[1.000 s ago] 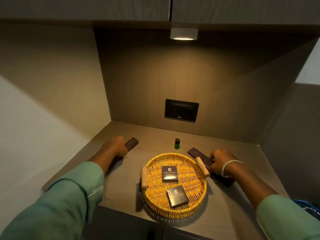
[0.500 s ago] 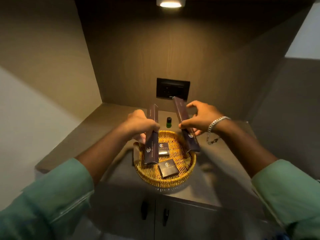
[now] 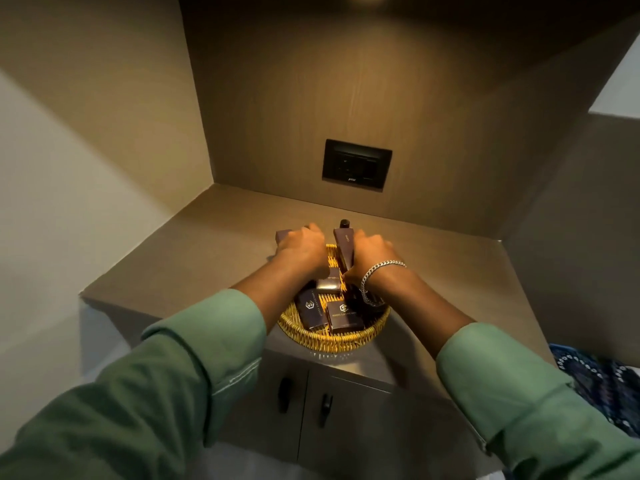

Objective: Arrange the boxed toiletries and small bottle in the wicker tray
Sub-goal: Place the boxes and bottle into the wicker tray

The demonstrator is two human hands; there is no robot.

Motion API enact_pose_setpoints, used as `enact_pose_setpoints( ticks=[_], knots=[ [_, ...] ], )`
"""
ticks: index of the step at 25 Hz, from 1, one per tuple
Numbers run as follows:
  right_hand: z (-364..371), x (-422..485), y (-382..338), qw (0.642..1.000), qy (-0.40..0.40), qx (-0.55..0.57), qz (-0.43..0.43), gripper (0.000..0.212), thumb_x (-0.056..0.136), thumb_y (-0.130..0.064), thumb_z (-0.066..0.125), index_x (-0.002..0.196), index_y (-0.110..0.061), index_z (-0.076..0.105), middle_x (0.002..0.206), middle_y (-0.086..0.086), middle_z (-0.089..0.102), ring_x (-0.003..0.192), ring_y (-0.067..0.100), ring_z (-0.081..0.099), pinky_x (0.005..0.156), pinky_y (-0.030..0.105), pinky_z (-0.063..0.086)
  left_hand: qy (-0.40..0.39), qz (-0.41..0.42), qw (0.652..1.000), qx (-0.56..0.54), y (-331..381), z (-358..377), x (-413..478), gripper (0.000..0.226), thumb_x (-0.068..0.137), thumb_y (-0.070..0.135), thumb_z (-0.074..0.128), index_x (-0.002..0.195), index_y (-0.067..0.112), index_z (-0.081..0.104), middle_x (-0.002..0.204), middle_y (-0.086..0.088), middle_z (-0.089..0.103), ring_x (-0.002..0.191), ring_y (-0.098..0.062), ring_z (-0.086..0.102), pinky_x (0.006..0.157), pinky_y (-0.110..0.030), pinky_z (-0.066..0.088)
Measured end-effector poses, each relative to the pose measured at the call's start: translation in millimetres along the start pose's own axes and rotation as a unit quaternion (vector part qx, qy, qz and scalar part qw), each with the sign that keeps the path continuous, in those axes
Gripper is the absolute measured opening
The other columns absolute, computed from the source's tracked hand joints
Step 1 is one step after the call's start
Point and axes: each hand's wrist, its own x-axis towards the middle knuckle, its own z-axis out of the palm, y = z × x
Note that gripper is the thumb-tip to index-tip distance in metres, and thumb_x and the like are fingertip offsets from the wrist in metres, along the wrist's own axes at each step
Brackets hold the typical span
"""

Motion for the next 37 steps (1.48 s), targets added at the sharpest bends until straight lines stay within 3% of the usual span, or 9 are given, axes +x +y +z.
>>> enact_pose_setpoints(
  ticks=[3,7,12,17,20,27,30,34,37],
  knots=[
    [-2.3,-0.3,2.6,1.000,-0.004,-0.004,-0.012,0.065,0.068,-0.033,0.083,0.120,-0.010,0.051,0.110,0.015,0.065,0.096,0.033,0.063,0.078,0.042,0.057,-0.016,0.052,0.998,0.033,-6.4,-3.4,-5.4,0.060,0.073,0.015,0.078,0.122,0.008,0.043,0.092,-0.009,0.050,0.083,-0.026,0.058,0.067,-0.037,0.057],
    [-1.7,-3.7,4.0,1.000,0.005,0.002,-0.013,0.057,0.070,-0.031,0.082,0.116,-0.010,0.056,0.108,0.014,0.067,0.094,0.032,0.064,0.072,0.037,0.055,0.010,0.109,0.989,0.098,-11.4,-4.7,-8.4,0.046,0.075,0.027,0.078,0.110,0.012,0.052,0.089,-0.005,0.054,0.077,-0.021,0.054,0.060,-0.033,0.047],
    [-2.4,-5.5,2.2,1.000,0.004,-0.027,-0.012,0.049,0.072,-0.031,0.081,0.110,-0.010,0.059,0.102,0.013,0.068,0.089,0.031,0.064,0.065,0.034,0.050,0.070,0.213,0.958,0.181,-11.0,7.2,-2.9,0.040,0.076,0.042,0.071,0.104,0.015,0.061,0.106,-0.007,0.061,0.101,-0.026,0.050,0.089,-0.050,0.043],
    [0.1,-5.8,3.8,1.000,0.011,-0.027,-0.001,0.044,0.073,-0.028,0.080,0.108,-0.011,0.060,0.097,0.012,0.068,0.084,0.030,0.064,0.064,0.034,0.052,0.032,0.206,0.964,0.164,-6.9,16.2,6.3,0.028,0.076,0.043,0.069,0.078,0.023,0.050,0.092,-0.002,0.057,0.101,-0.026,0.048,0.090,-0.052,0.033],
    [4.2,-6.8,3.7,0.999,-0.012,-0.042,0.003,0.045,0.071,-0.030,0.082,0.105,-0.009,0.062,0.094,0.012,0.068,0.082,0.029,0.064,0.065,0.034,0.053,0.055,0.227,0.966,0.115,-6.8,25.3,7.5,0.025,0.076,0.041,0.071,0.083,0.021,0.058,0.084,0.001,0.057,0.097,-0.024,0.051,0.086,-0.049,0.033],
    [1.4,-4.6,6.0,0.999,-0.015,-0.032,0.025,0.047,0.069,-0.034,0.082,0.103,-0.008,0.063,0.094,0.013,0.068,0.083,0.029,0.064,0.072,0.037,0.057,0.088,0.256,0.962,0.025,-9.0,34.4,-2.3,0.026,0.078,0.043,0.070,0.092,0.020,0.069,0.095,0.001,0.068,0.102,-0.023,0.051,0.089,-0.046,0.034],
    [3.4,-4.1,6.2,0.999,-0.008,-0.035,0.029,0.051,0.069,-0.038,0.082,0.106,-0.008,0.063,0.096,0.012,0.068,0.080,0.028,0.062,0.068,0.035,0.055,0.165,0.220,0.960,-0.053,-20.9,30.8,-12.3,0.022,0.085,0.040,0.064,0.092,0.020,0.070,0.093,0.001,0.069,0.099,-0.021,0.052,0.090,-0.047,0.037],
    [2.9,-0.4,4.4,0.999,-0.014,-0.039,0.034,0.050,0.067,-0.038,0.083,0.103,-0.010,0.063,0.086,0.008,0.064,0.071,0.024,0.055,0.062,0.033,0.051,0.202,0.211,0.956,-0.018,-34.1,30.1,-29.5,0.026,0.086,0.039,0.059,0.104,0.021,0.065,0.109,-0.001,0.063,0.105,-0.020,0.048,0.092,-0.044,0.037],
    [5.4,-3.2,5.1,0.999,-0.022,-0.033,0.037,0.046,0.070,-0.038,0.081,0.103,-0.011,0.063,0.084,0.007,0.063,0.072,0.023,0.057,0.066,0.034,0.055,0.263,0.114,0.957,-0.048,-59.6,38.3,-40.7,0.034,0.085,0.033,0.060,0.115,0.017,0.059,0.115,-0.007,0.057,0.106,-0.022,0.047,0.087,-0.040,0.041]
  ],
)
